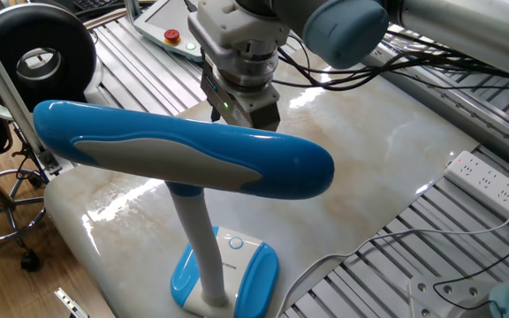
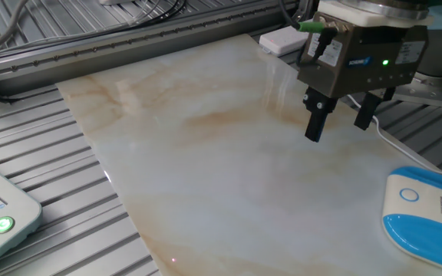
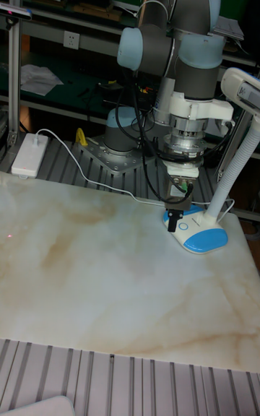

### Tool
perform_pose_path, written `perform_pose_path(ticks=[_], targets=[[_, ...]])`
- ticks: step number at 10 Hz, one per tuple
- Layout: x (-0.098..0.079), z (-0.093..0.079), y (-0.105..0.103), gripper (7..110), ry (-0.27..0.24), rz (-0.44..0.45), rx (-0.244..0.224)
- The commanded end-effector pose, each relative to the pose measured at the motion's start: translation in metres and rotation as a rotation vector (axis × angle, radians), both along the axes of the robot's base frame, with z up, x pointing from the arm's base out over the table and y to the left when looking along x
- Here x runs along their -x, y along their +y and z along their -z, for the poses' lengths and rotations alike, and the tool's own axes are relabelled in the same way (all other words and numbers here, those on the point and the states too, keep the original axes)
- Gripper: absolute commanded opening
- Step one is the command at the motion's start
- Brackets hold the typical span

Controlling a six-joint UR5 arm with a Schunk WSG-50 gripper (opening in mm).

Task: Turn on the desk lamp by pressing the button

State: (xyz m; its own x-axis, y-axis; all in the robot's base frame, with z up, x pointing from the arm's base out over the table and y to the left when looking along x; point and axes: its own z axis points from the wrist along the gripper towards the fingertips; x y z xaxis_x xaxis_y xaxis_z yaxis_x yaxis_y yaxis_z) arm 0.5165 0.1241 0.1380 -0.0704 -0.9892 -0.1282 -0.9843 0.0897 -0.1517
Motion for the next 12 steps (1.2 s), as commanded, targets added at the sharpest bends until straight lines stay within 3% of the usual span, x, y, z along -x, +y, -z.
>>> perform_pose_path(ticks=[1,4,6,8,10,12], targets=[[-0.001,-0.002,0.002,88,-0.008,-0.005,-0.014],[0.000,-0.001,0.002,88,-0.003,-0.006,-0.012],[0.007,-0.001,0.006,88,0.028,0.010,-0.028],[0.014,0.001,-0.001,88,0.052,-0.026,0.005],[0.019,0.001,-0.002,88,0.069,-0.037,0.007],[0.022,0.003,-0.013,88,0.084,-0.045,0.056]])
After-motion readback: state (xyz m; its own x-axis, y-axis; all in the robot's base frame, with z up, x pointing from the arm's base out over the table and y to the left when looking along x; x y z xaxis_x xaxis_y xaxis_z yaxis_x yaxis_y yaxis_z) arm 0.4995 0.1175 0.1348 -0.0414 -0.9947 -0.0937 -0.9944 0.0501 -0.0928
